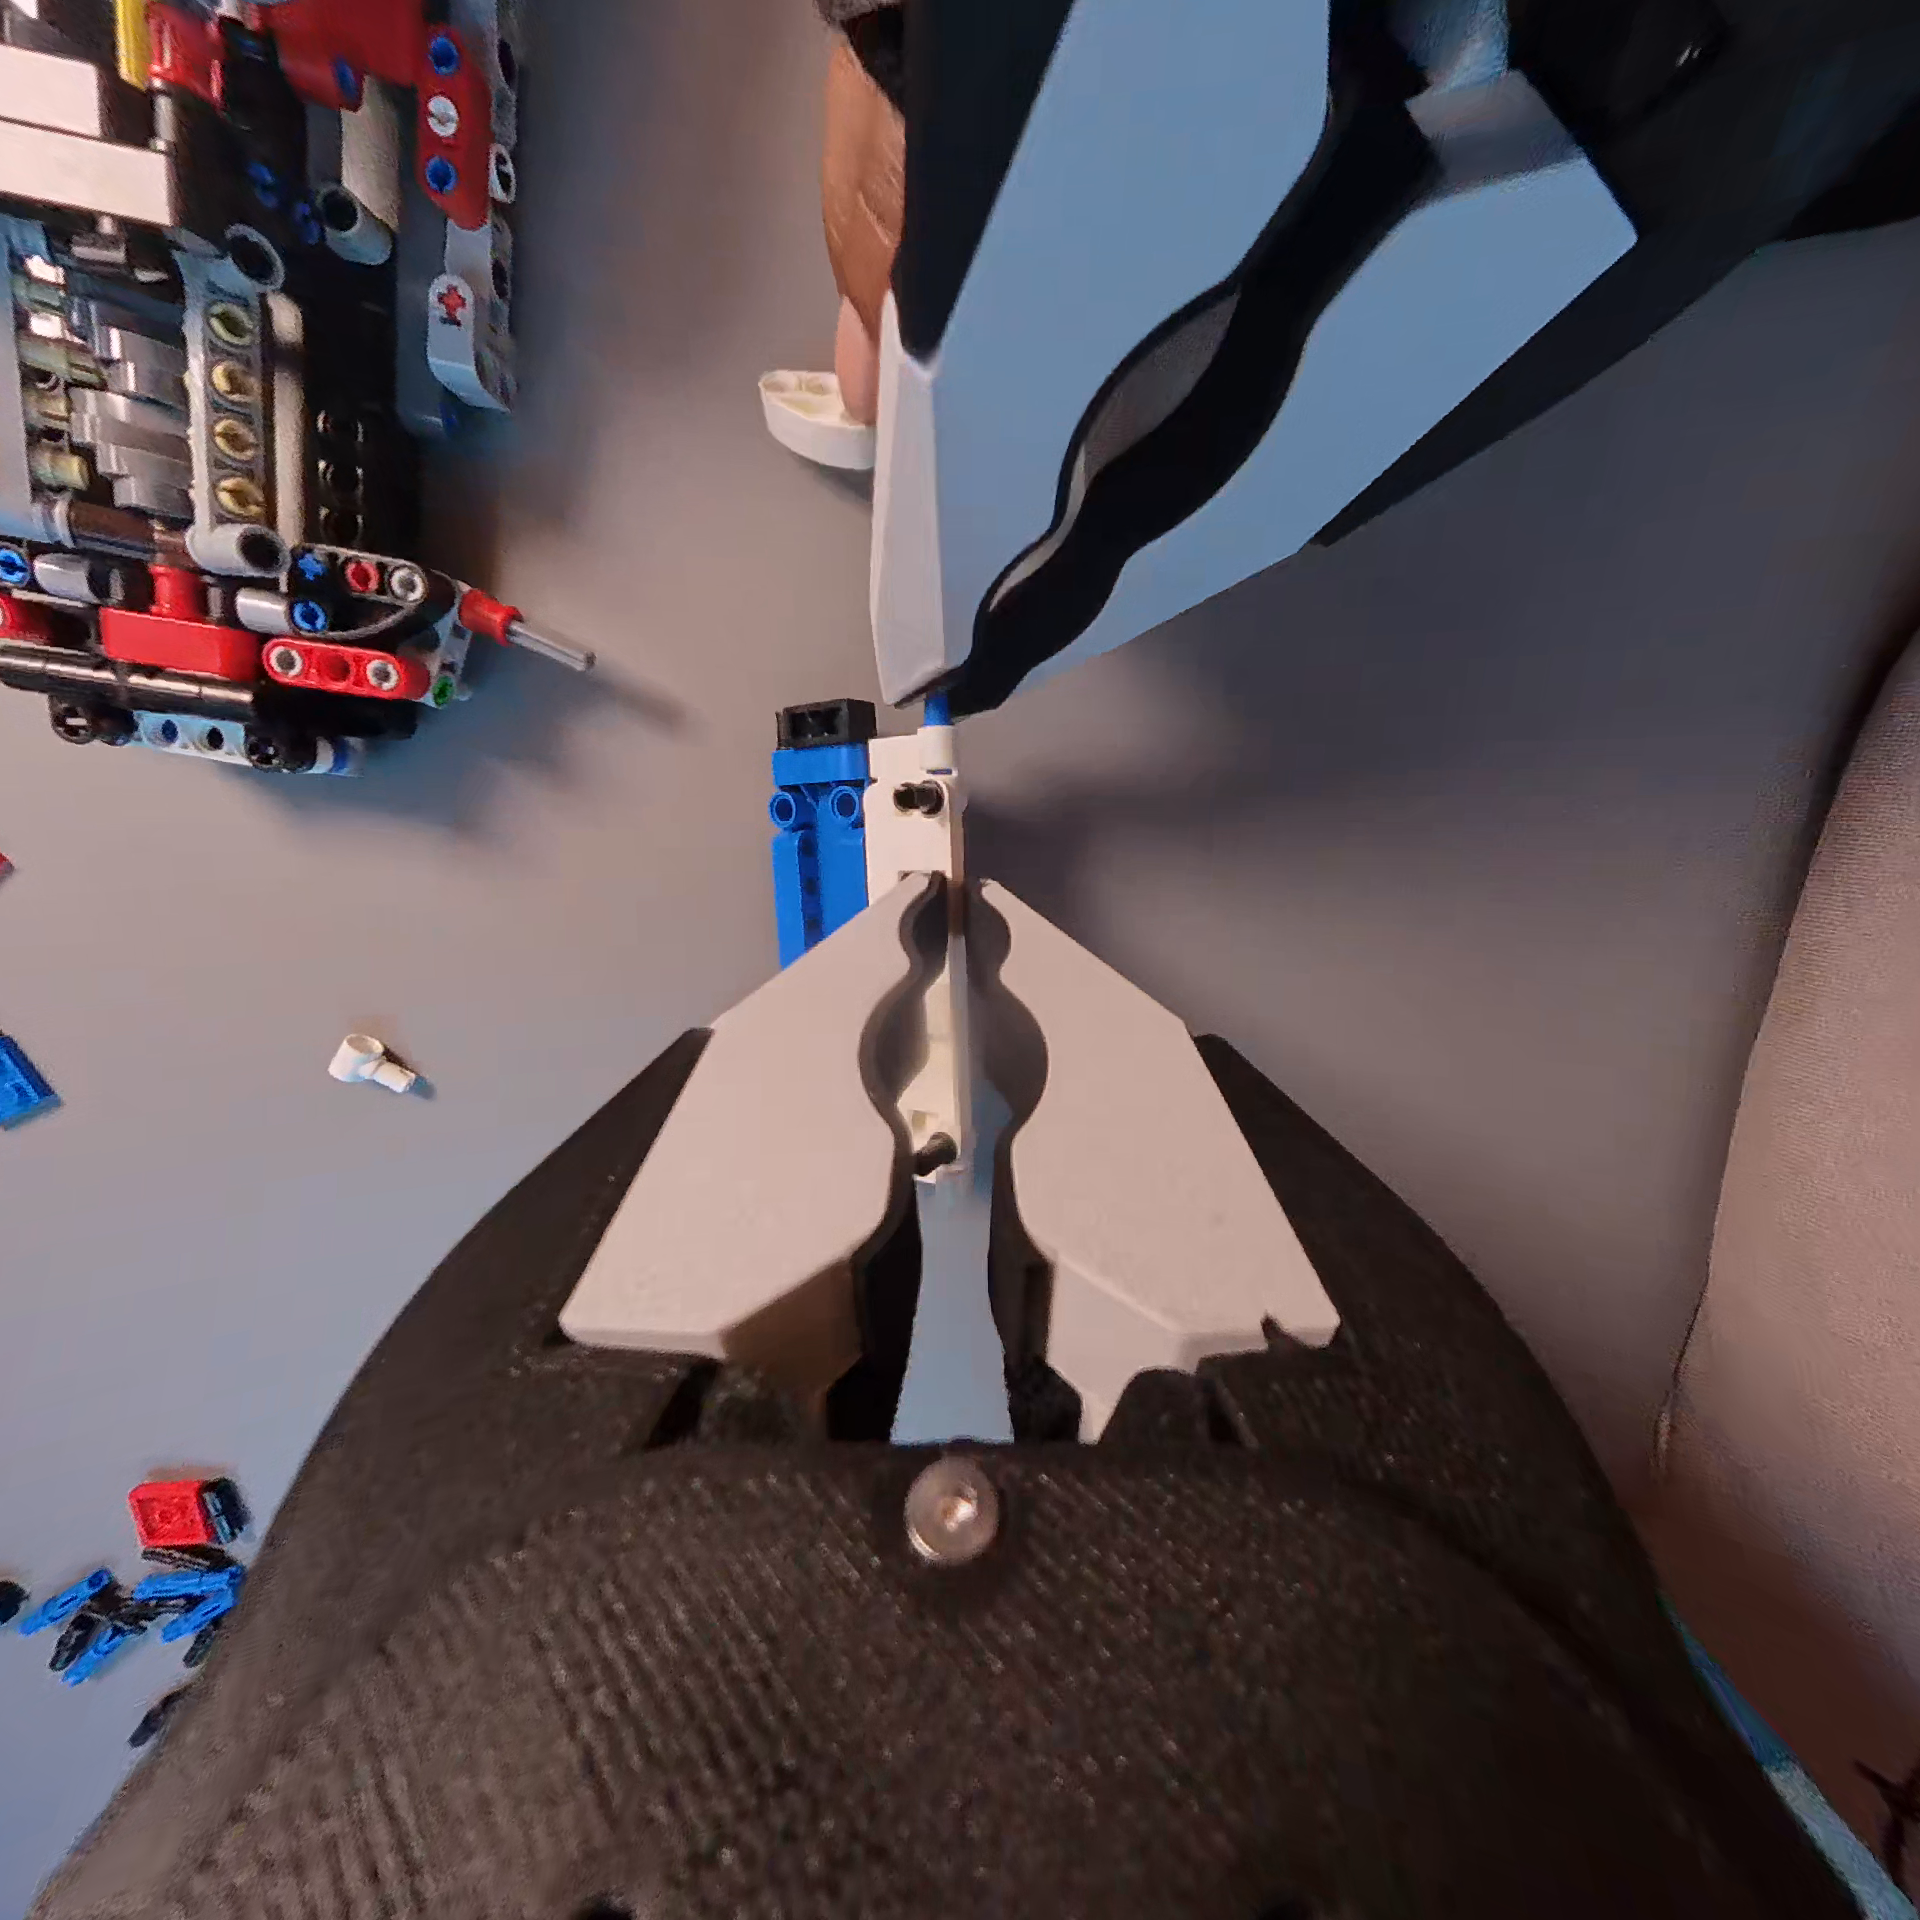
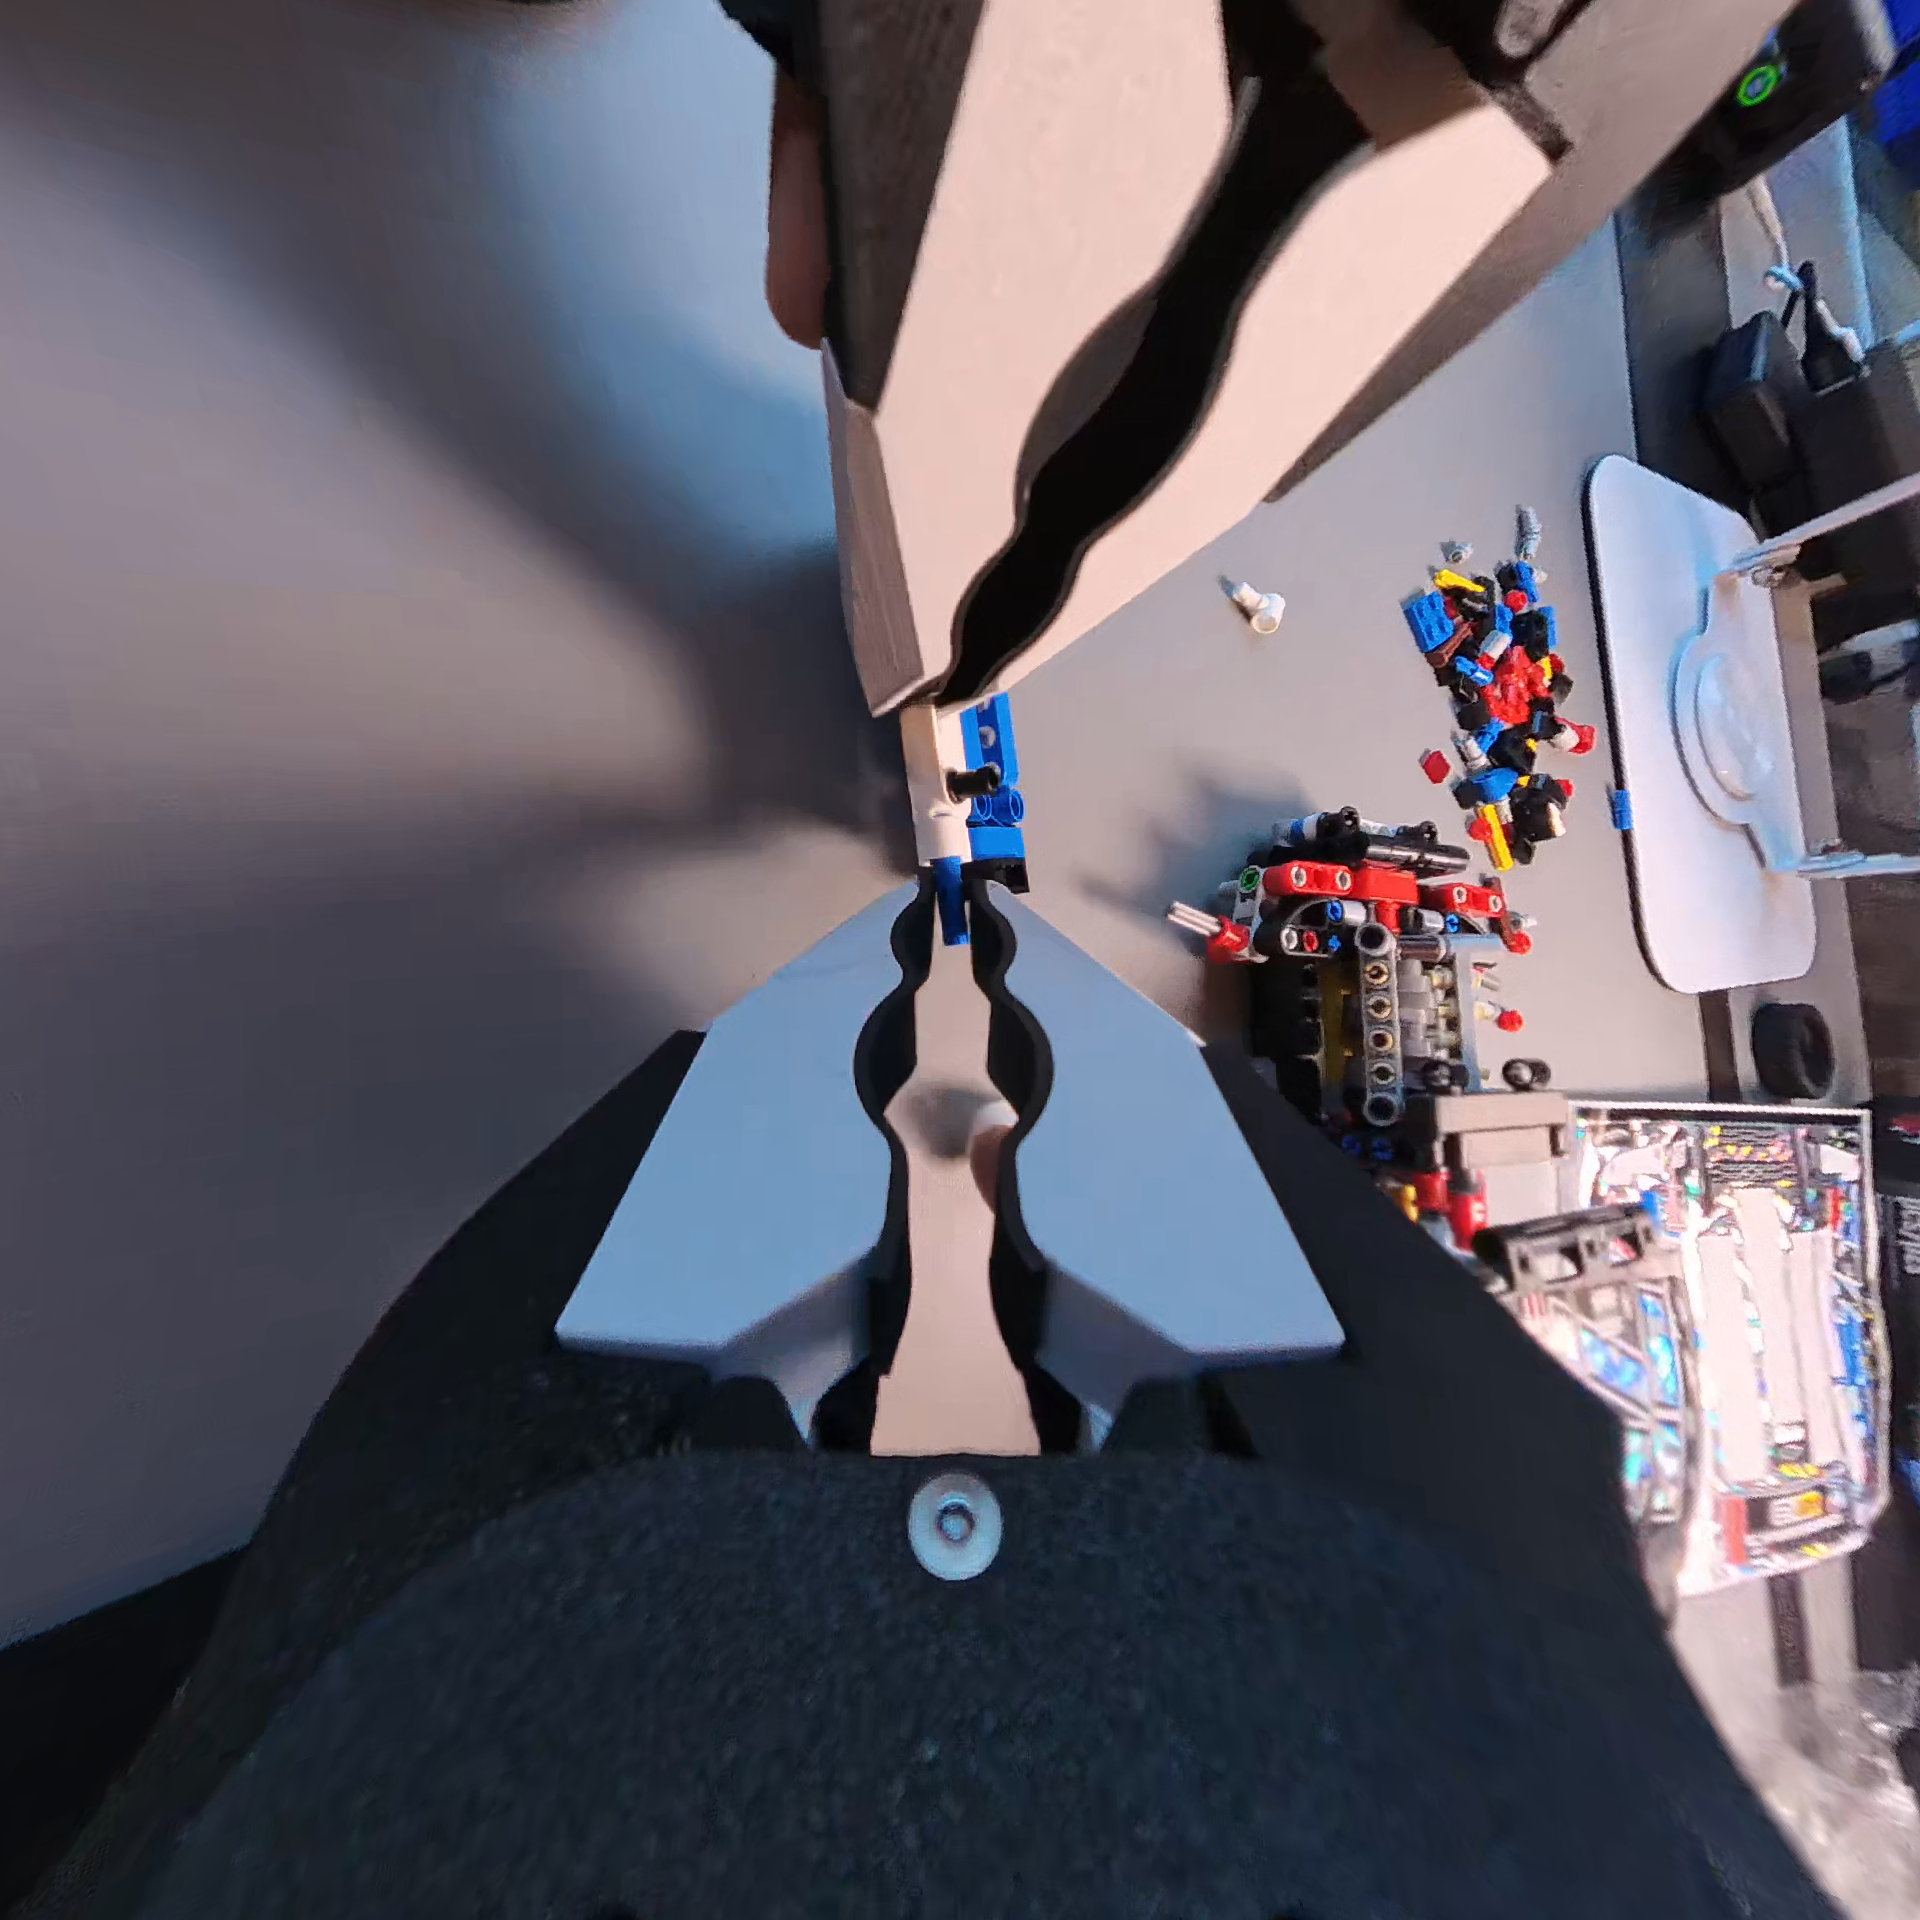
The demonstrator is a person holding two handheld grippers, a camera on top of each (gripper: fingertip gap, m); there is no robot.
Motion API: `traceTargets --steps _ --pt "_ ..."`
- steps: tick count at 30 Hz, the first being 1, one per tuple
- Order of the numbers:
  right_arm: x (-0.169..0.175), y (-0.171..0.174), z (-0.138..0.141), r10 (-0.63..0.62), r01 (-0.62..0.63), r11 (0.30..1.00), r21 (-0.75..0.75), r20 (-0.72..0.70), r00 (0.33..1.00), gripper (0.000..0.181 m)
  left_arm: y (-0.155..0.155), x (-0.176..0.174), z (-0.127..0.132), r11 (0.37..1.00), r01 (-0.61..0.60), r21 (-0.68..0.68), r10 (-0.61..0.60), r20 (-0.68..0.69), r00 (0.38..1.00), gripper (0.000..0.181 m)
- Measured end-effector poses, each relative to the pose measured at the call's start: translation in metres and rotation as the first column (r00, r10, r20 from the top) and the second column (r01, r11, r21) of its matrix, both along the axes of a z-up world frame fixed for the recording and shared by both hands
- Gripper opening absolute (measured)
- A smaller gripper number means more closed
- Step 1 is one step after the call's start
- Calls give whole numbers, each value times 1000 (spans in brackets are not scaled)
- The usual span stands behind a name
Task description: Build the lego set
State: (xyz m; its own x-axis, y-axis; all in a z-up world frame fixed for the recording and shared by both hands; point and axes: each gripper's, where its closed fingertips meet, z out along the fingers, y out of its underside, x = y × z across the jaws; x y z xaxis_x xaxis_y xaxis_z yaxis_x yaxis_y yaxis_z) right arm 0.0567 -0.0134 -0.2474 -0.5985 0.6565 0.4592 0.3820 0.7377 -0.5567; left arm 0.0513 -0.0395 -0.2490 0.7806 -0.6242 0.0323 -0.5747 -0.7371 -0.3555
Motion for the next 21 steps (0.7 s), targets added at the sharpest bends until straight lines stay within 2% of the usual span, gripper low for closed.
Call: traceTargets --steps 1,5,8,12,15,18,21 --pt "2 2 2 -12 11 999 -33 -6 1000 7 0 0 0 1000 1 6 -1 -3 1000 0" --pt "16 32 10 -139 143 974 -176 36 990 20 0 -2 0 998 -17 55 14 42 999 0" --pt "32 54 0 -225 256 934 -251 147 963 29 -1 -4 1 995 -43 93 32 108 994 0" --pt "34 59 -14 -244 309 902 -302 236 941 31 0 -4 3 988 -86 127 63 180 982 0" --pt "29 54 -19 -227 302 910 -283 270 936 30 1 -5 3 981 -120 151 87 208 974 0" --pt "24 50 -24 -216 292 921 -257 284 934 16 1 -13 -3 975 -117 190 89 146 985 1" --pt "22 44 -24 -197 269 929 -253 279 940 15 -3 -20 -14 970 -35 241 29 27 999 3"
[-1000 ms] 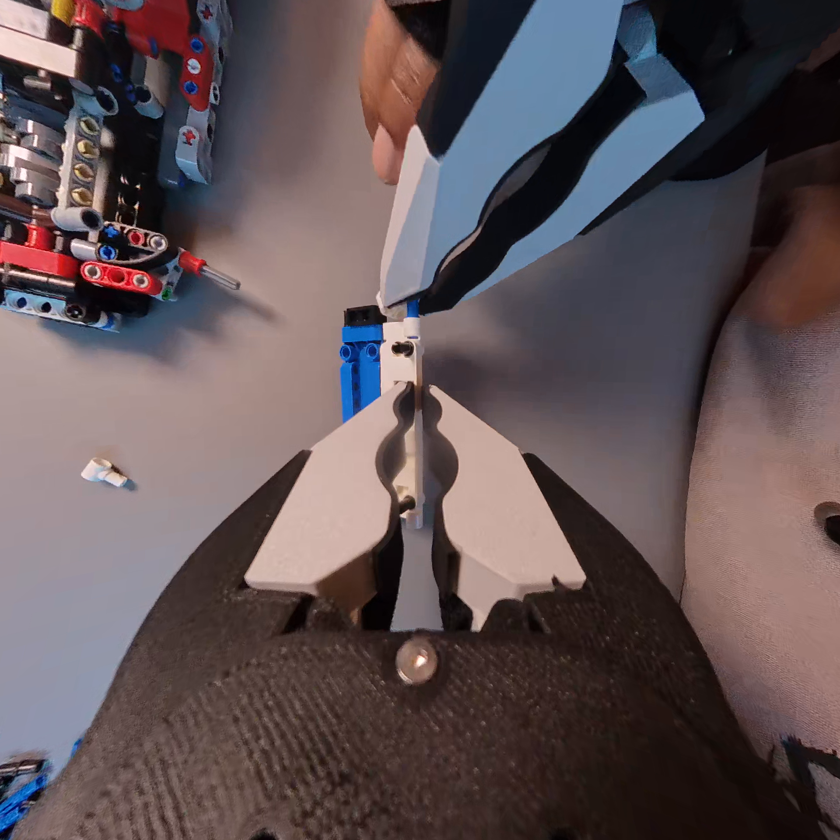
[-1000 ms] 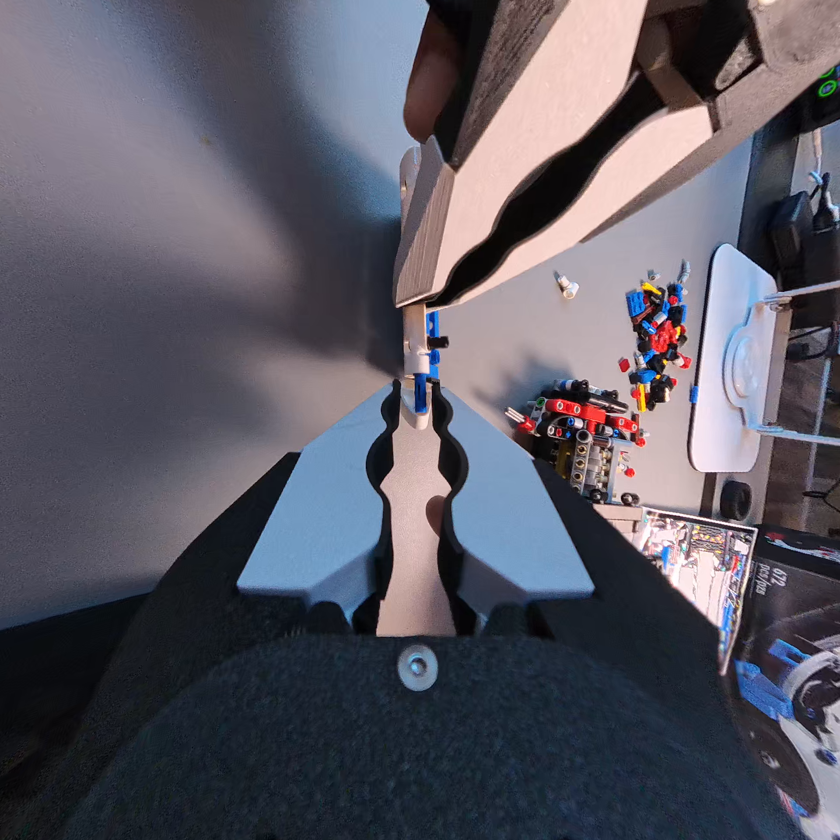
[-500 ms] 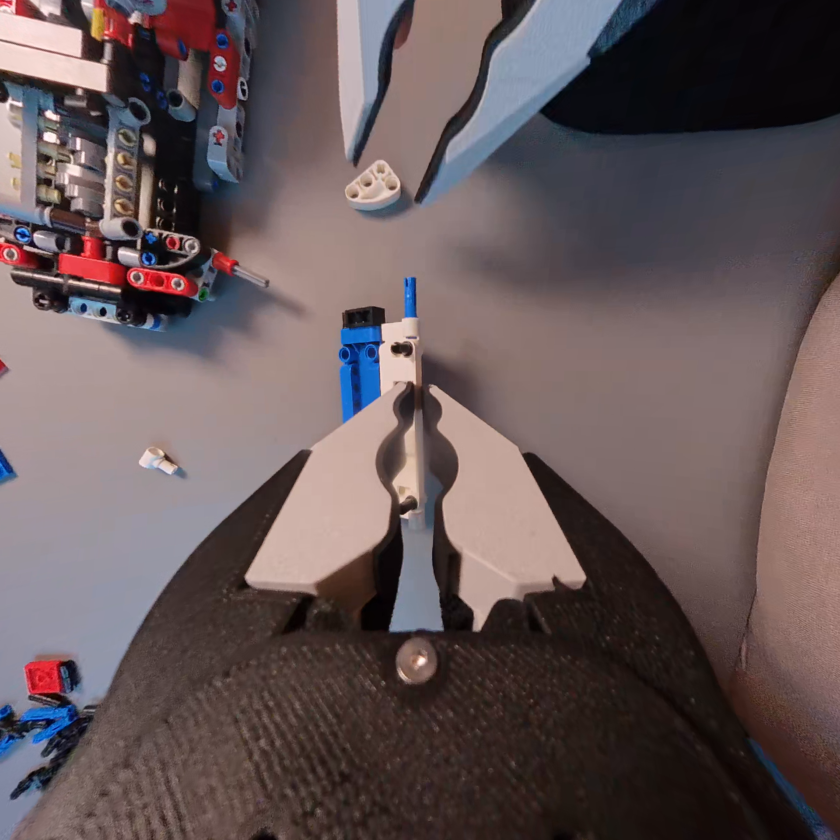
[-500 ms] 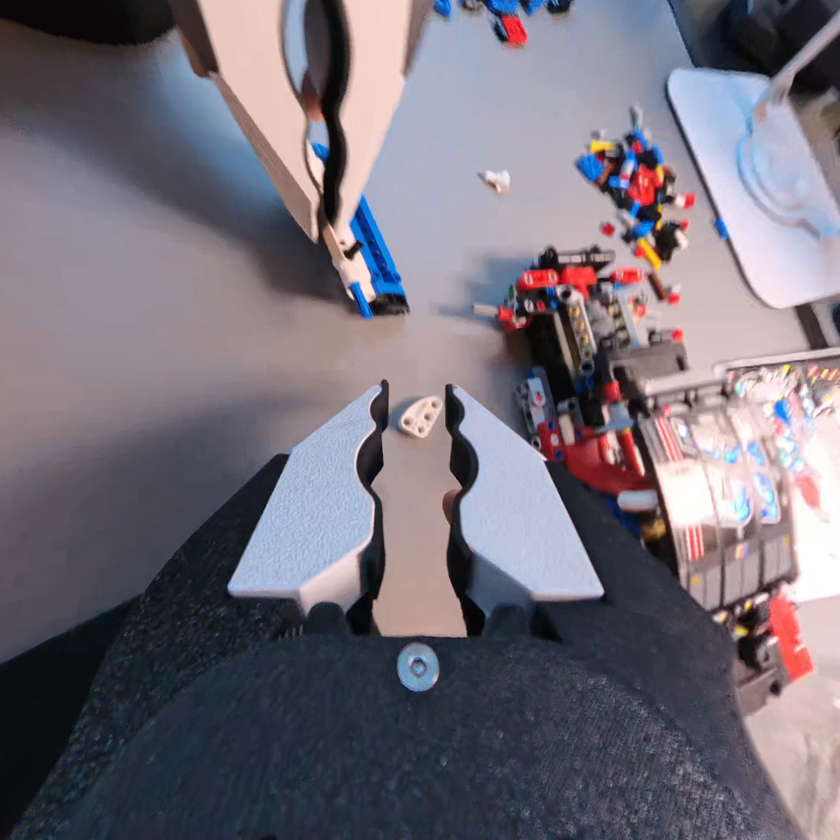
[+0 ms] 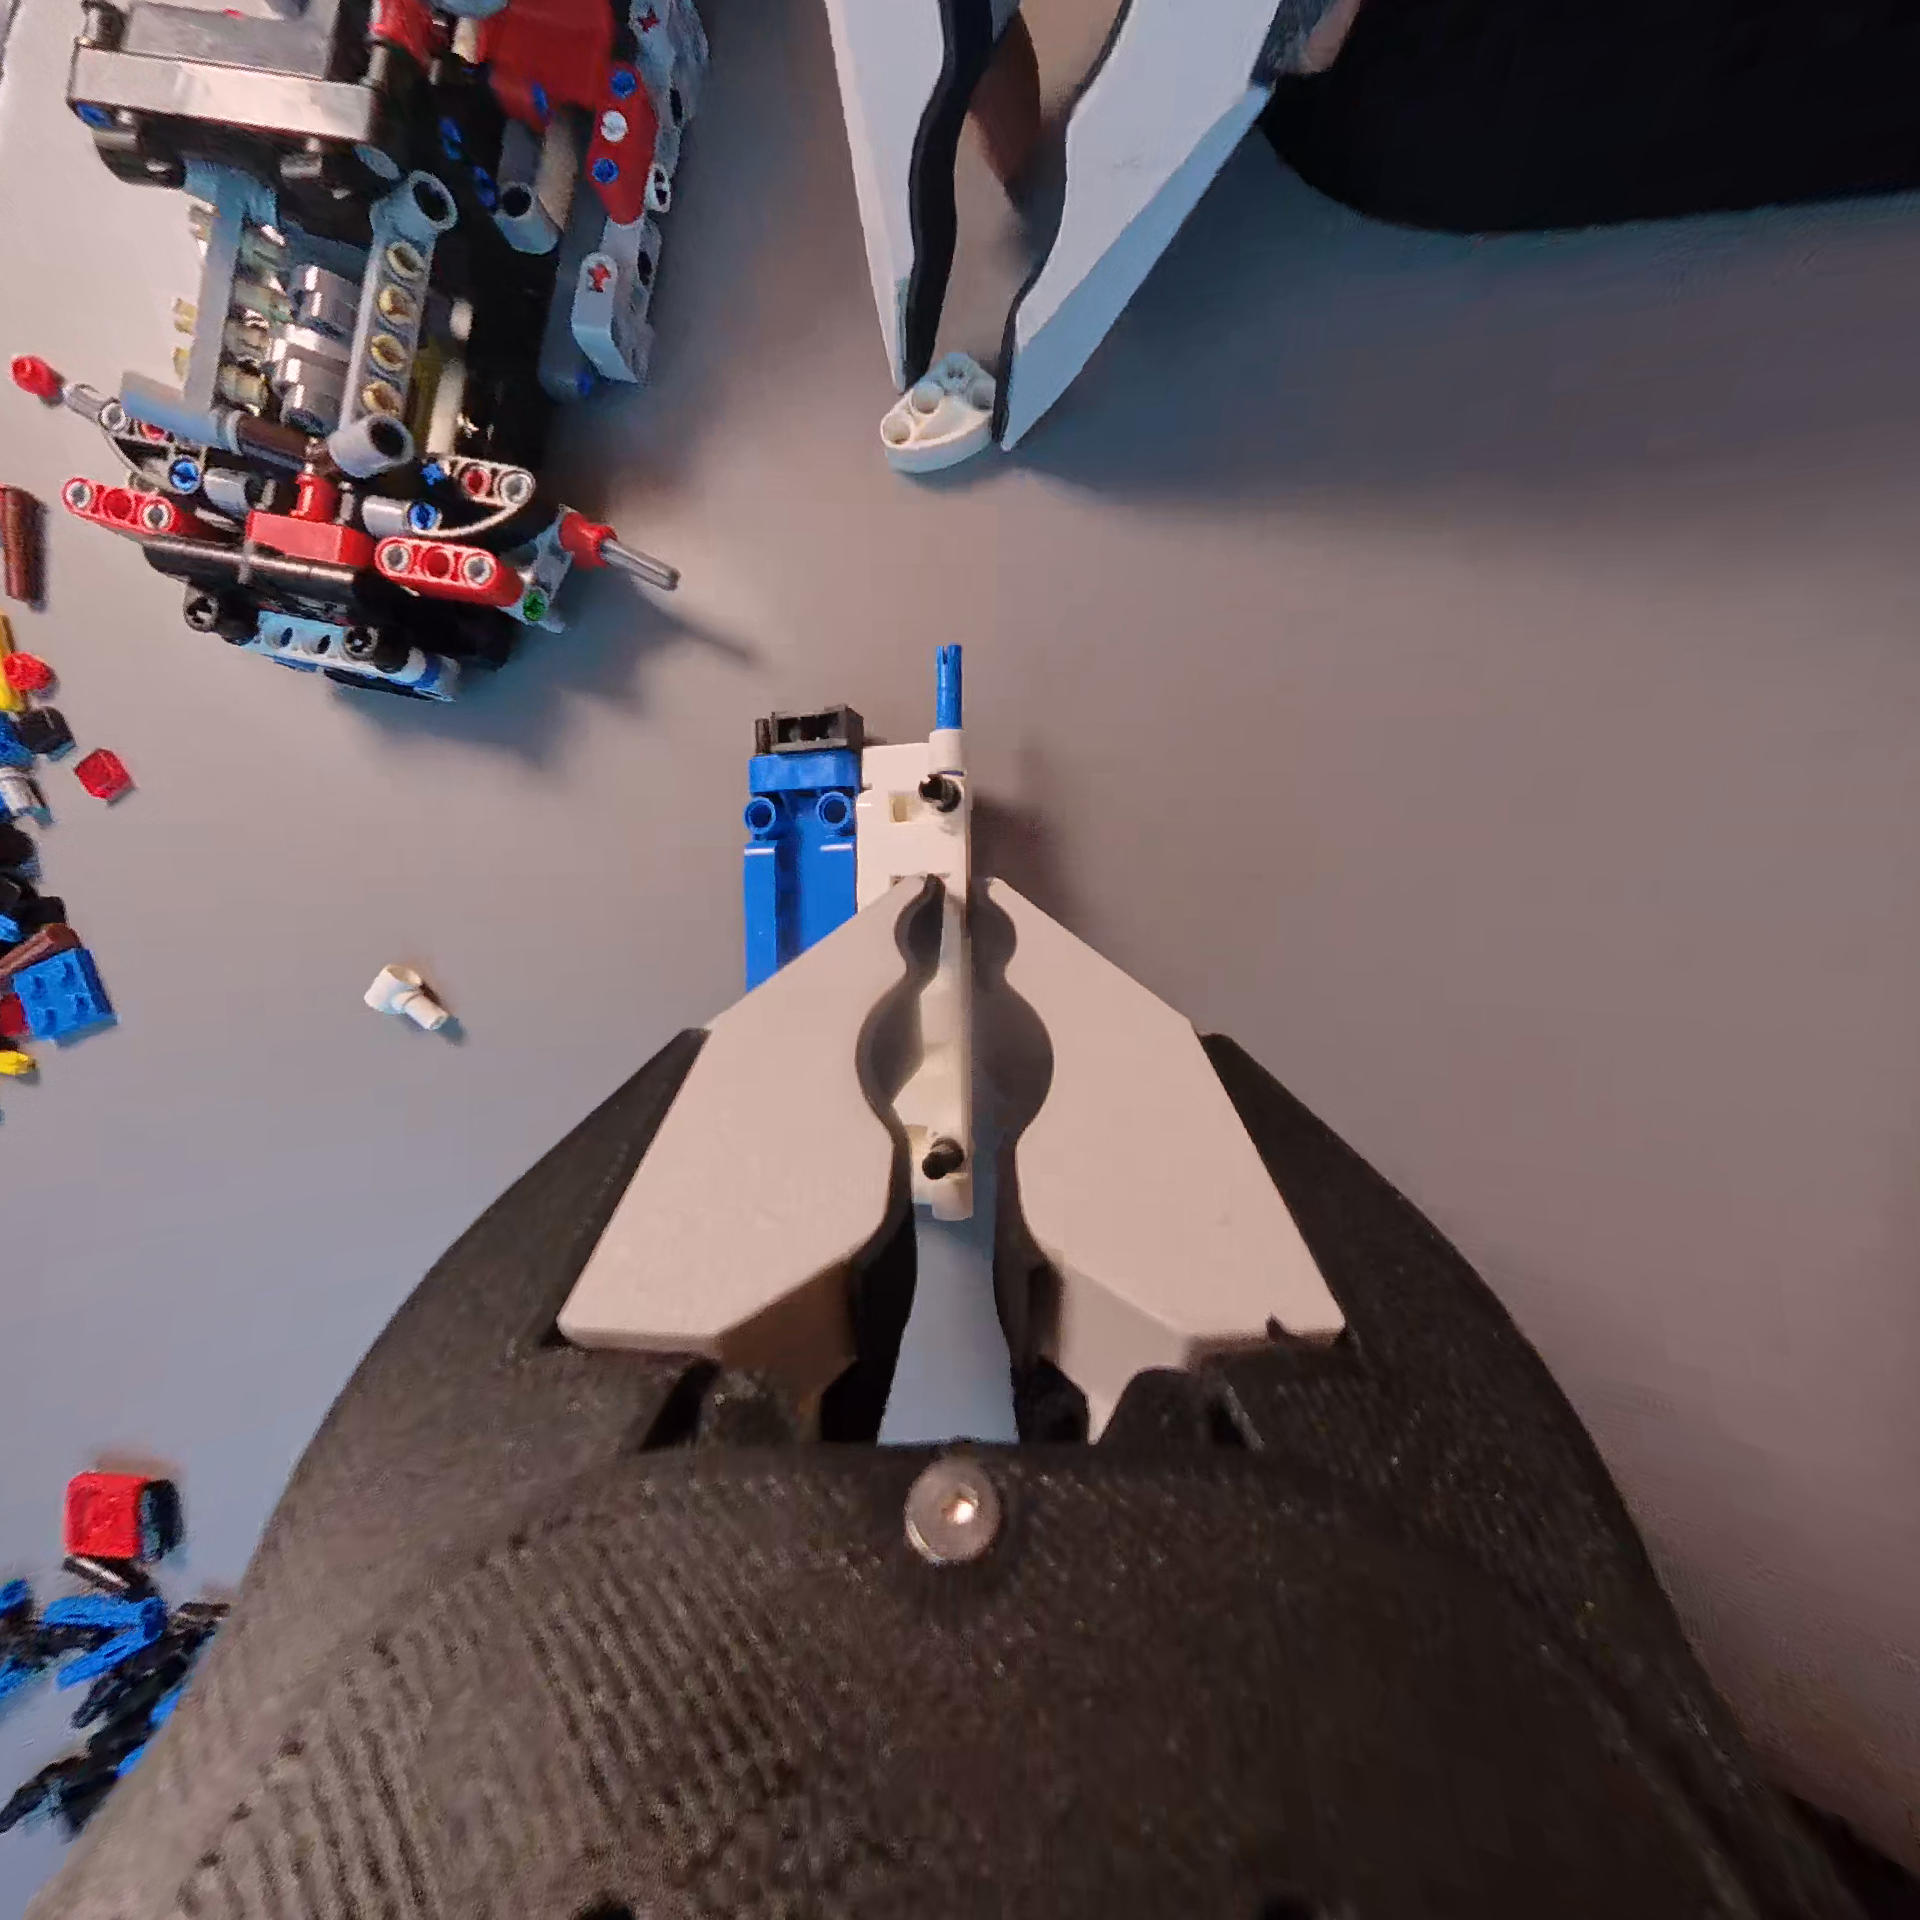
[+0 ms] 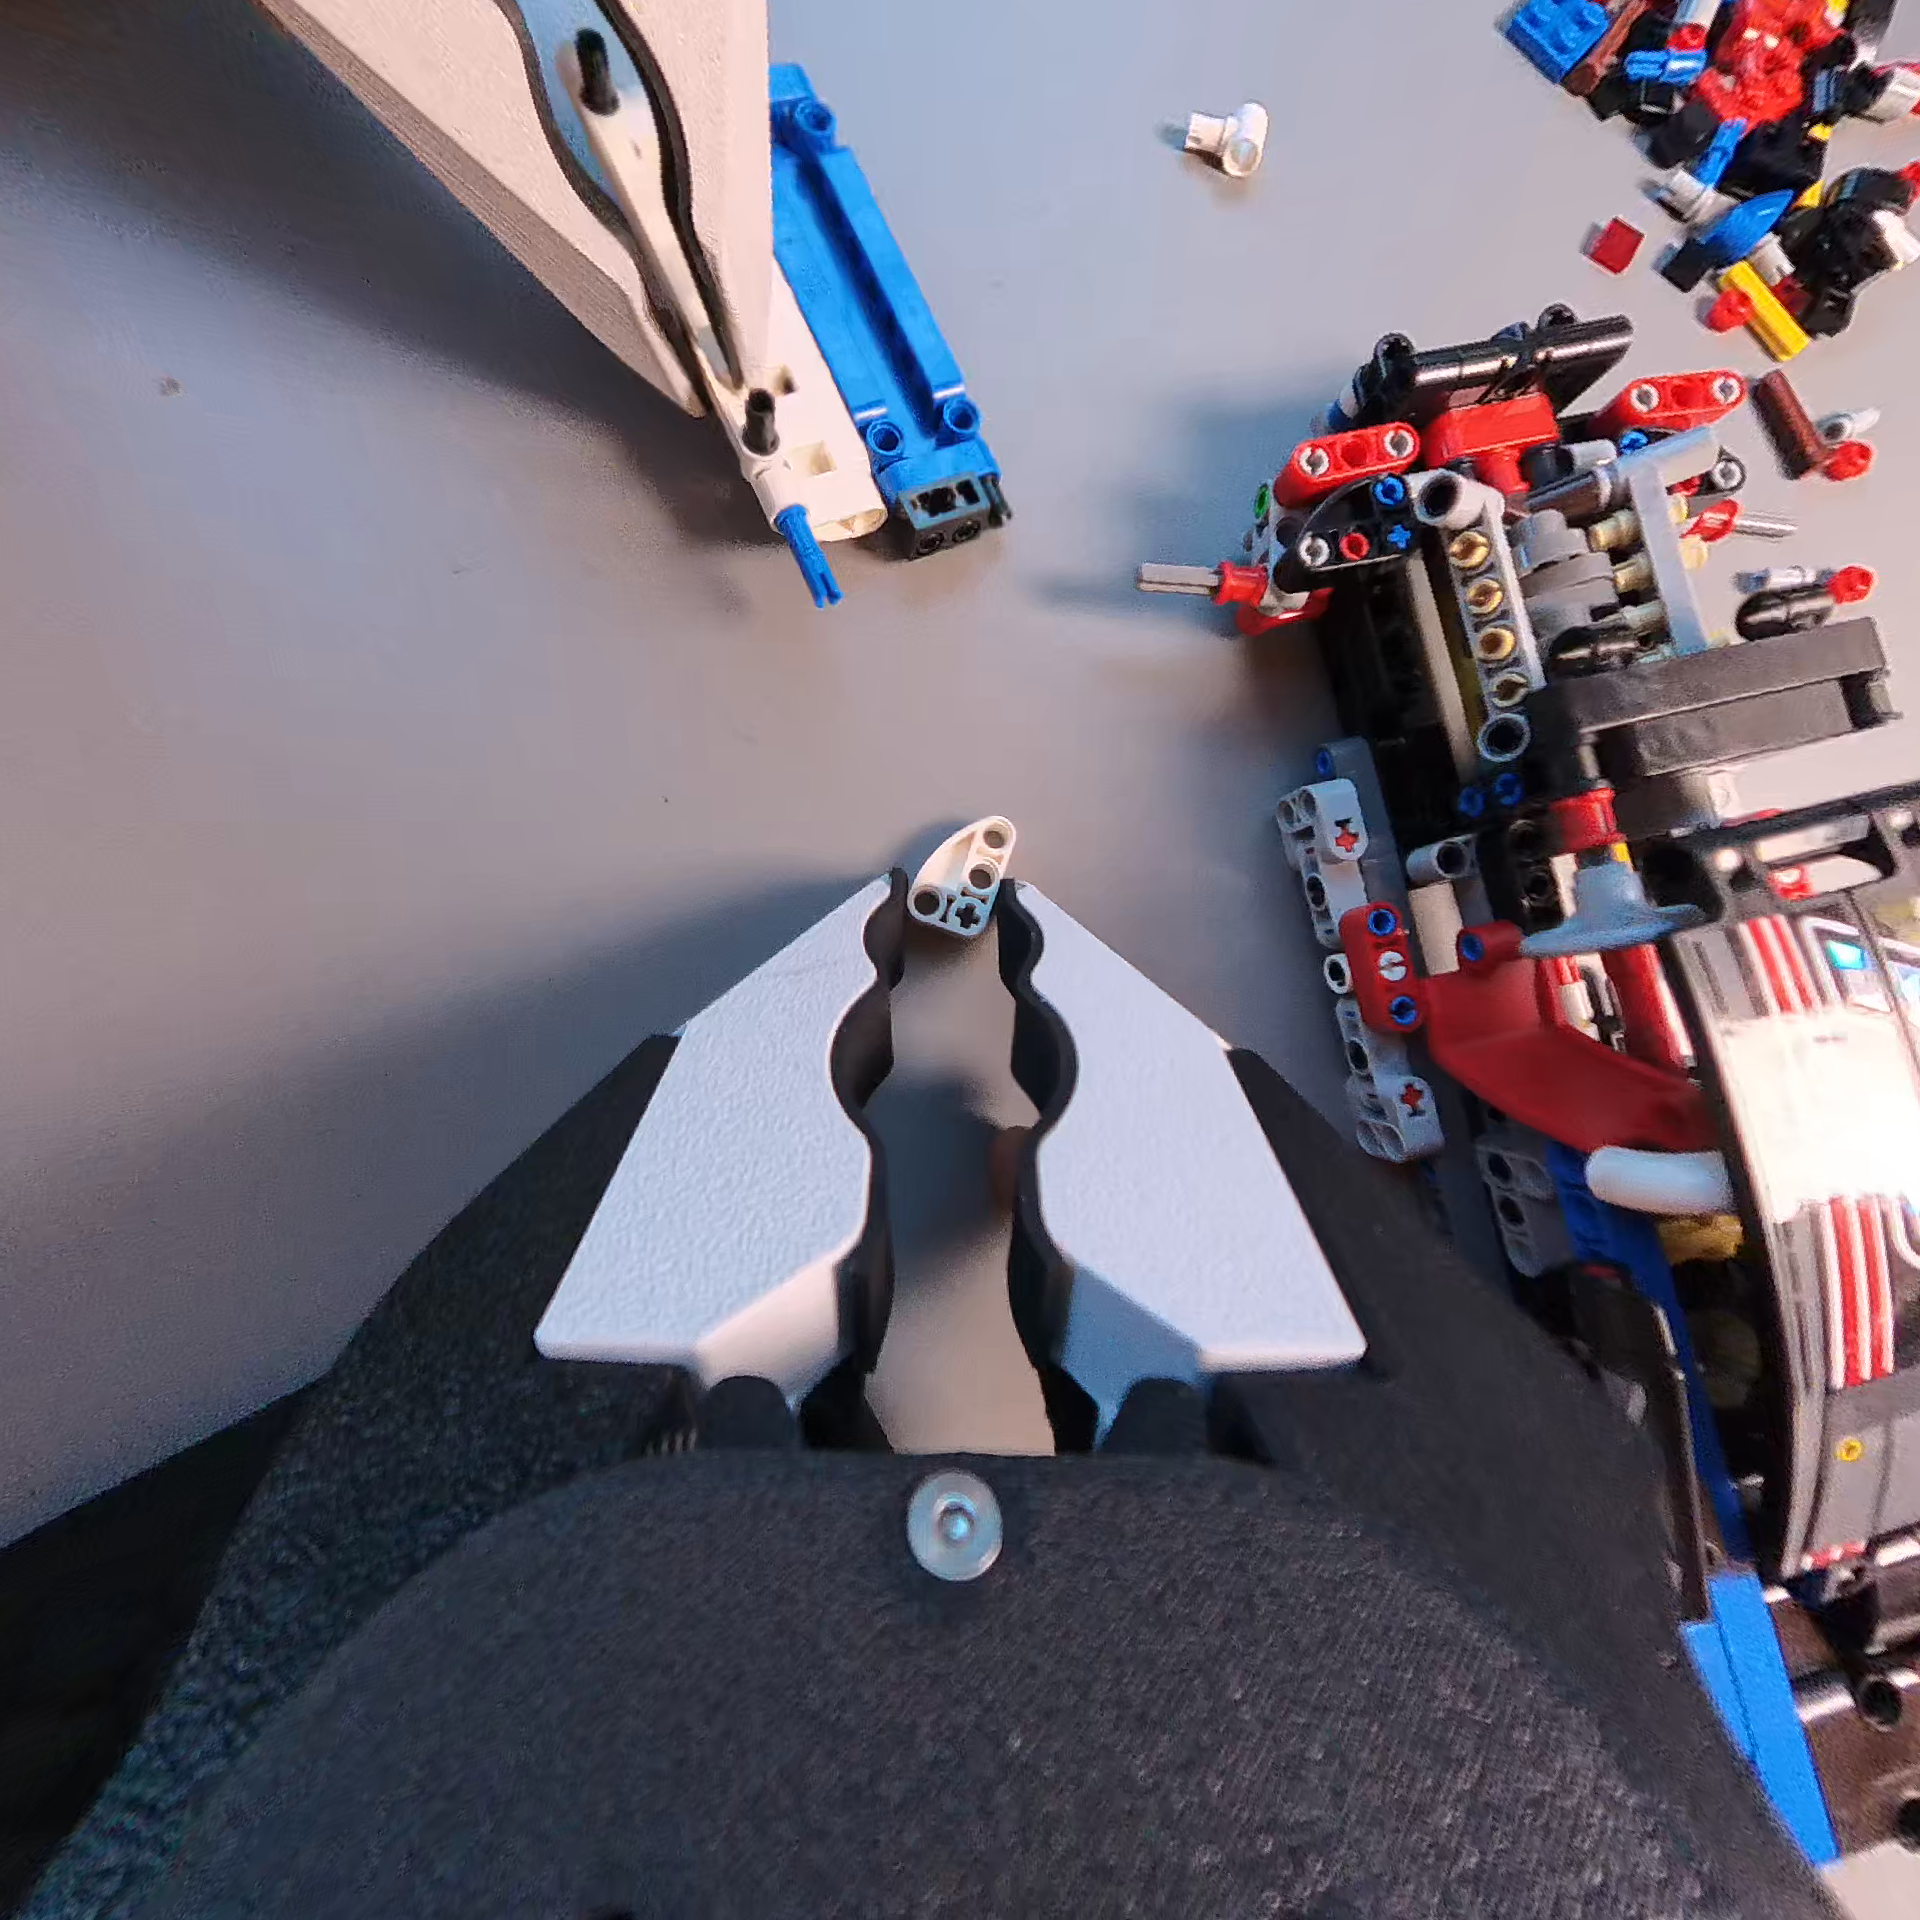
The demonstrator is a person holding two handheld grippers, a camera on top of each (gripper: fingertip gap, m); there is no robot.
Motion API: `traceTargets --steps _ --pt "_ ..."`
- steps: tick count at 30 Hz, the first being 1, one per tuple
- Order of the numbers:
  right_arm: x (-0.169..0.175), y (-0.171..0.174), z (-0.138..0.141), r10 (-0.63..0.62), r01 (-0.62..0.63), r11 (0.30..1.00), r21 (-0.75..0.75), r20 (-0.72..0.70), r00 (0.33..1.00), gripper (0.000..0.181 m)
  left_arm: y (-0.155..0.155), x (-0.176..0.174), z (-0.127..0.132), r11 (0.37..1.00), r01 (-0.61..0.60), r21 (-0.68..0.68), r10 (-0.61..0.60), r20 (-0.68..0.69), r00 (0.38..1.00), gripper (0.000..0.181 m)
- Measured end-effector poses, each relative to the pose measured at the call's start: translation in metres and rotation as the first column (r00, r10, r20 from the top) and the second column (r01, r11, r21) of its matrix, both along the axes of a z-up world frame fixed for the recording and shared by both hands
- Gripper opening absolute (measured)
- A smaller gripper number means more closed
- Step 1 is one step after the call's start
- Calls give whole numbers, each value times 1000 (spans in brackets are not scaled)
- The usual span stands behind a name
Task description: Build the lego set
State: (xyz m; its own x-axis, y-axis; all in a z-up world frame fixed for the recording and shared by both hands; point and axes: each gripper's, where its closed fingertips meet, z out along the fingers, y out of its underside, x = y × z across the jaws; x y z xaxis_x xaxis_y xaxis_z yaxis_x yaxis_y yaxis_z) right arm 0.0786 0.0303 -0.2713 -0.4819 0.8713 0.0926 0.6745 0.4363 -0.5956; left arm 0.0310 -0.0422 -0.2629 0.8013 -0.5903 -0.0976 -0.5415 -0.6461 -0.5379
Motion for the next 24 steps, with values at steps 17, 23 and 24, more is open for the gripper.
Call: traceTargets --steps 17,23,24 --pt "-19 -72 78 373 -204 908 366 -484 792 15 -5 28 85 980 -170 99 12 833 553 24" --pt "-31 -73 89 428 -172 865 472 -513 744 14 3 21 87 973 -213 93 23 873 487 6" --pt "-34 -70 91 390 -151 887 436 -532 752 13 5 18 89 968 -233 94 26 885 465 6"
